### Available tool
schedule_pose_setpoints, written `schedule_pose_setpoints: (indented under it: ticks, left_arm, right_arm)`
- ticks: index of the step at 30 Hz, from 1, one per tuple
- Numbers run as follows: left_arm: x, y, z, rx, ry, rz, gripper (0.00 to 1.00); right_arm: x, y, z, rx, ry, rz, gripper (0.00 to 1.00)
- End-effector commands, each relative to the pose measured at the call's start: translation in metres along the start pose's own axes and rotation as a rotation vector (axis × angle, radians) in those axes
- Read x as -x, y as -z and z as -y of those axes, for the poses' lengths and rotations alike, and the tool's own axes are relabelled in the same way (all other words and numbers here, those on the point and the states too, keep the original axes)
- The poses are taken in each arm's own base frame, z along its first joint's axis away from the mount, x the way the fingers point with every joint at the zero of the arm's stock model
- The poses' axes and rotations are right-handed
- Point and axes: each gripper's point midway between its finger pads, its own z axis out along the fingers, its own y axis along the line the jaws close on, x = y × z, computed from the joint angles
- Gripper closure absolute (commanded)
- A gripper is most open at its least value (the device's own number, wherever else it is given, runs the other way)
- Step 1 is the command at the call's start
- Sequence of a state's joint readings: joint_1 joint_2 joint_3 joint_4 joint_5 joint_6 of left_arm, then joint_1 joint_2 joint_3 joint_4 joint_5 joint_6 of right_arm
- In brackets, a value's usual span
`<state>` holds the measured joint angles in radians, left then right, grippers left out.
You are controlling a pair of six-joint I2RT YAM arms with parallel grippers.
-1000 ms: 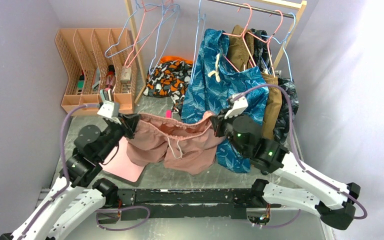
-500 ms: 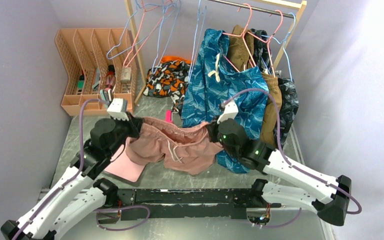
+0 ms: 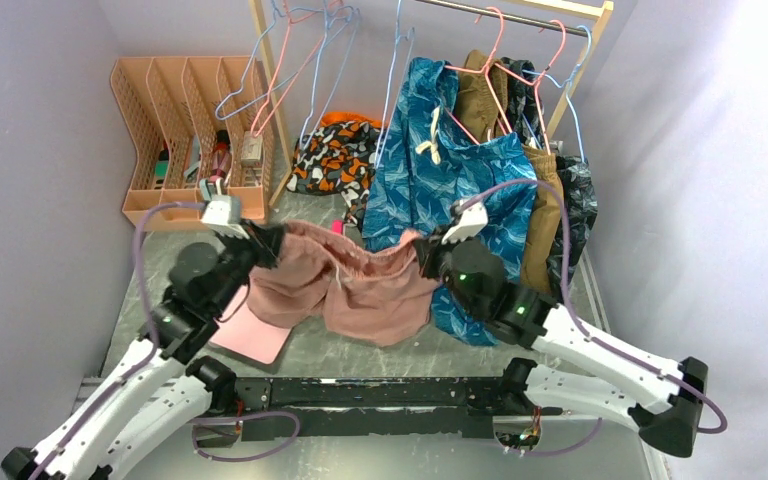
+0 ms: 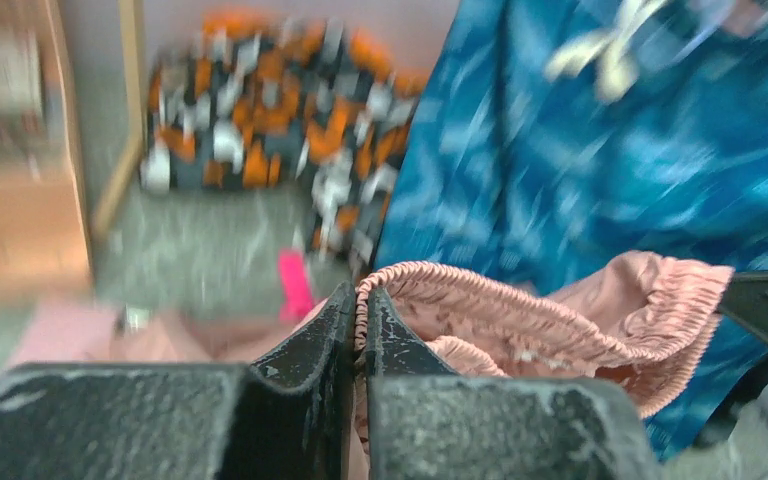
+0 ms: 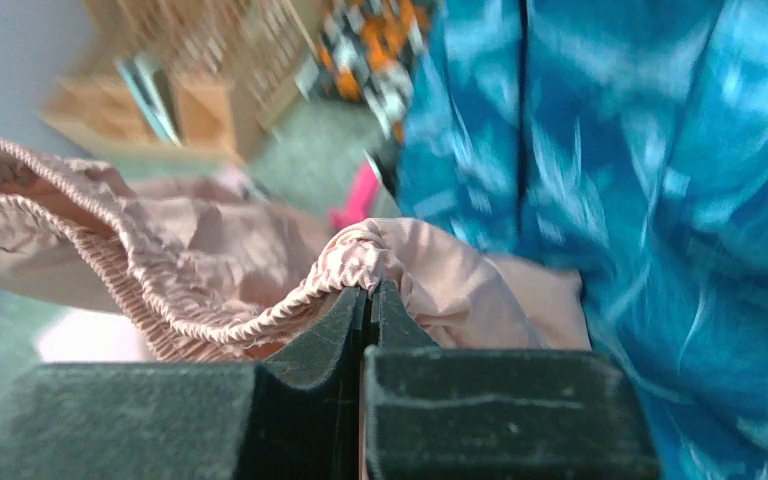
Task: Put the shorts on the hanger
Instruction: Adjust the shorts at the center of the board.
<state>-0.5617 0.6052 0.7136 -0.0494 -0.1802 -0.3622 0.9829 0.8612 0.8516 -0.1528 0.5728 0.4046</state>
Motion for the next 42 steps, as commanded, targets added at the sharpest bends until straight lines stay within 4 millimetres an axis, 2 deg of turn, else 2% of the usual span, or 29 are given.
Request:
schedule_pose_setpoints:
  ticks: [1, 6, 9, 15, 19, 25, 29, 32, 35, 39, 42]
  left_arm:
    - [-0.077, 0.006, -0.024, 0.081, 0.174, -0.145, 0.93]
    - [-0.107, 0.006, -0.042, 0.153, 0.202, -0.179, 0.93]
    - [-0.121, 0.004, -0.049, 0.188, 0.208, -0.211, 0.93]
    - [-0.167, 0.007, -0.058, 0.220, 0.261, -0.314, 0.93]
    - [-0.180, 0.010, -0.047, 0.141, 0.286, -0.347, 0.84]
    - [-0.192, 0.013, -0.039, 0.093, 0.286, -0.404, 0.65]
    - [-0.192, 0.014, -0.038, 0.097, 0.278, -0.428, 0.48]
    - [-0.187, 0.016, -0.040, 0.122, 0.270, -0.433, 0.30]
    - [-0.176, 0.019, -0.043, 0.150, 0.252, -0.417, 0.18]
    - [-0.147, 0.022, -0.042, 0.186, 0.252, -0.381, 0.03]
    - [-0.115, 0.026, -0.045, 0.244, 0.238, -0.332, 0.00]
  right_arm:
    - [-0.068, 0.002, 0.028, -0.086, -0.058, -0.128, 1.00]
    - [-0.104, 0.003, 0.047, -0.146, -0.100, -0.165, 1.00]
    - [-0.119, 0.000, 0.050, -0.168, -0.092, -0.199, 1.00]
    - [-0.157, -0.002, 0.049, -0.139, -0.071, -0.296, 1.00]
    - [-0.177, 0.002, 0.043, -0.079, -0.071, -0.357, 0.99]
    - [-0.192, 0.008, 0.044, -0.069, -0.078, -0.409, 0.86]
    - [-0.188, 0.012, 0.041, -0.056, -0.087, -0.411, 0.70]
    - [-0.179, 0.016, 0.037, -0.039, -0.090, -0.411, 0.55]
    - [-0.169, 0.021, 0.033, -0.024, -0.087, -0.416, 0.41]
    - [-0.139, 0.029, 0.021, 0.030, -0.062, -0.412, 0.28]
    - [-0.103, 0.036, 0.009, 0.081, -0.012, -0.386, 0.23]
